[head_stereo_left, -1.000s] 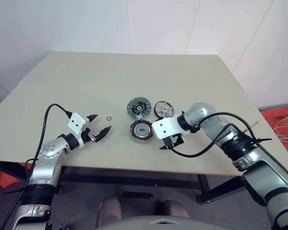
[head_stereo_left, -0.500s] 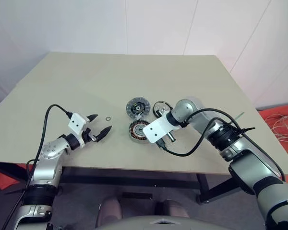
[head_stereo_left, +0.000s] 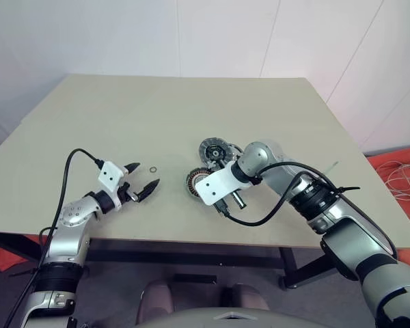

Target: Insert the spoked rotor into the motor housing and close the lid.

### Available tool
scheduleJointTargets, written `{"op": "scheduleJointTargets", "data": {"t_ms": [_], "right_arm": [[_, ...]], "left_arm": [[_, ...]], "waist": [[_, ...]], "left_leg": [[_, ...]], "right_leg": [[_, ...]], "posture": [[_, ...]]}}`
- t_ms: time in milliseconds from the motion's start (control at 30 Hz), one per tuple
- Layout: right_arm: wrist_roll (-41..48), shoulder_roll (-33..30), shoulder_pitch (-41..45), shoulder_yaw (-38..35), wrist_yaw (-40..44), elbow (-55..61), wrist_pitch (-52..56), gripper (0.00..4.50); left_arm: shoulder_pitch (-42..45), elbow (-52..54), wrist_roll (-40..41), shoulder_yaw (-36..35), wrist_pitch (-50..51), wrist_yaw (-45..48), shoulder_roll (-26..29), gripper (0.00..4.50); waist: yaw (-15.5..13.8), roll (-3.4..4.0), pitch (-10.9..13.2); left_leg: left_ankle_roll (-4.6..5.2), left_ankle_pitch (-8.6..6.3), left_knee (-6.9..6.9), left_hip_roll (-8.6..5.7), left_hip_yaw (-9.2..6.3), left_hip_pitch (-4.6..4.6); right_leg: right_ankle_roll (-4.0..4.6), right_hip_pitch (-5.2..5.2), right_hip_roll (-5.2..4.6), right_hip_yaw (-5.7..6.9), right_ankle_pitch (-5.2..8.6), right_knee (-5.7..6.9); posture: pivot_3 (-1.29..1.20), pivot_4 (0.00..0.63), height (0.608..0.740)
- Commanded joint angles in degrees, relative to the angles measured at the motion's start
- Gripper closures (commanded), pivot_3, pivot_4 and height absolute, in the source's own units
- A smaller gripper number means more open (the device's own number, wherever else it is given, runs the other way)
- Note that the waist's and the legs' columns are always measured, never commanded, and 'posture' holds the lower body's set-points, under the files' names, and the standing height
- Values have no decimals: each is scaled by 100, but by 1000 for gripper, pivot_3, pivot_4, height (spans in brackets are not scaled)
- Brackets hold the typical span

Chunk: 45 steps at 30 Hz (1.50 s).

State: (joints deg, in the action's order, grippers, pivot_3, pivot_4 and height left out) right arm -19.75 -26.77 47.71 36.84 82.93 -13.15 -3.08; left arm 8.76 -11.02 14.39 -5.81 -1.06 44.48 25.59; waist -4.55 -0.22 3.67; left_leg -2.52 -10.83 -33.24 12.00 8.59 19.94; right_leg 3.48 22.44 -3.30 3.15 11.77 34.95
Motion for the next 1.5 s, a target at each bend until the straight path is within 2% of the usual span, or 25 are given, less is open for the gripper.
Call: {"op": "scheduleJointTargets", "data": {"t_ms": [33,500,767,900,1000,1167,1267,1333,1500], "right_arm": [[273,-8,124,-17,217,363,-284,4457],[205,-62,305,152,361,-47,-1257,4457],[64,-211,610,260,331,-671,-2368,4457],[206,-81,701,124,382,-764,-2093,4457],[289,-28,715,79,451,-680,-1815,3858],[442,-22,676,52,587,-372,-1388,2148],[606,-45,656,-72,564,-103,-1153,1140],[827,-151,628,-227,647,155,-829,542],[1397,-543,513,-808,629,630,128,542]], "left_arm": [[114,53,13,-3,-120,-2,12,0],[126,132,15,1,-50,-55,3,0],[191,145,14,20,-15,-78,-7,0],[173,259,109,35,347,-87,-3,0],[161,371,191,17,648,-110,-6,0],[179,572,390,-48,1297,-235,-6,0],[269,791,654,-99,2584,-511,86,0],[320,931,920,-233,3016,-572,64,0],[336,1041,920,-271,3118,-649,115,0]], "waist": [[0,0,0],[10,0,0],[10,0,0],[16,0,0],[26,0,0],[24,0,0],[27,0,0],[28,0,1],[-2,0,1]], "left_leg": [[0,0,0,0,0,0],[0,0,0,0,0,0],[0,0,-6,0,0,0],[0,0,-10,0,0,-1],[0,0,-10,0,0,-2],[0,0,-12,-1,0,0],[0,0,-12,2,0,-1],[0,1,-13,0,0,1],[0,0,-19,-3,-2,-1]], "right_leg": [[0,0,0,0,0,0],[1,1,0,0,0,1],[1,-2,0,0,0,2],[2,-2,0,0,-1,8],[2,0,0,0,-1,14],[2,0,-1,0,-1,14],[4,2,0,0,0,17],[6,7,0,0,1,25],[6,0,-1,0,3,24]], "posture": [[0,0,740],[0,0,740],[0,0,740],[0,0,740],[0,0,740],[0,0,740],[0,0,740],[0,0,740],[0,0,740]]}}
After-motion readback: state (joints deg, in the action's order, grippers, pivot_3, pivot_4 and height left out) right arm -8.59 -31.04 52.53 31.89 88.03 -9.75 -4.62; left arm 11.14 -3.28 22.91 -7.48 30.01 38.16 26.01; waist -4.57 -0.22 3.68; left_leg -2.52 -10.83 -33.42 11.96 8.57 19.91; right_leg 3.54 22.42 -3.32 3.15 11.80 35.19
